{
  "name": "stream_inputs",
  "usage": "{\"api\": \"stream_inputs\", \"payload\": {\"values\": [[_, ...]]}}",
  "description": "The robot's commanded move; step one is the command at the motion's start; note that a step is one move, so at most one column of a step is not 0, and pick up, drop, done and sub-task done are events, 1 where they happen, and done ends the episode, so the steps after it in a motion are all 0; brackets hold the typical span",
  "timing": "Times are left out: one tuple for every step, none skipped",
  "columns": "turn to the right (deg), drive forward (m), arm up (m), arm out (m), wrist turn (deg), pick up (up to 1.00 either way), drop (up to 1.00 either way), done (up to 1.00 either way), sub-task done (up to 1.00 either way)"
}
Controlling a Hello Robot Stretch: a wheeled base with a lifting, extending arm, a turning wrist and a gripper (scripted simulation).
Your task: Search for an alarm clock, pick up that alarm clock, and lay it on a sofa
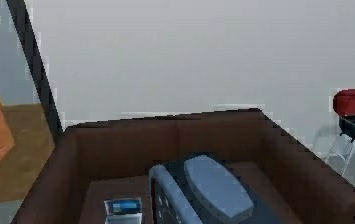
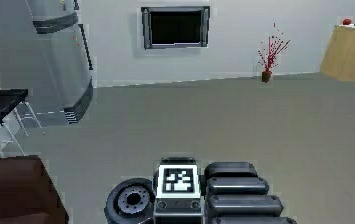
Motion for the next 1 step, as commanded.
{"api": "stream_inputs", "payload": {"values": [[-45.0,0.0,0.0,0.0,0.0,0.0,0.0,0.0,0.0]]}}
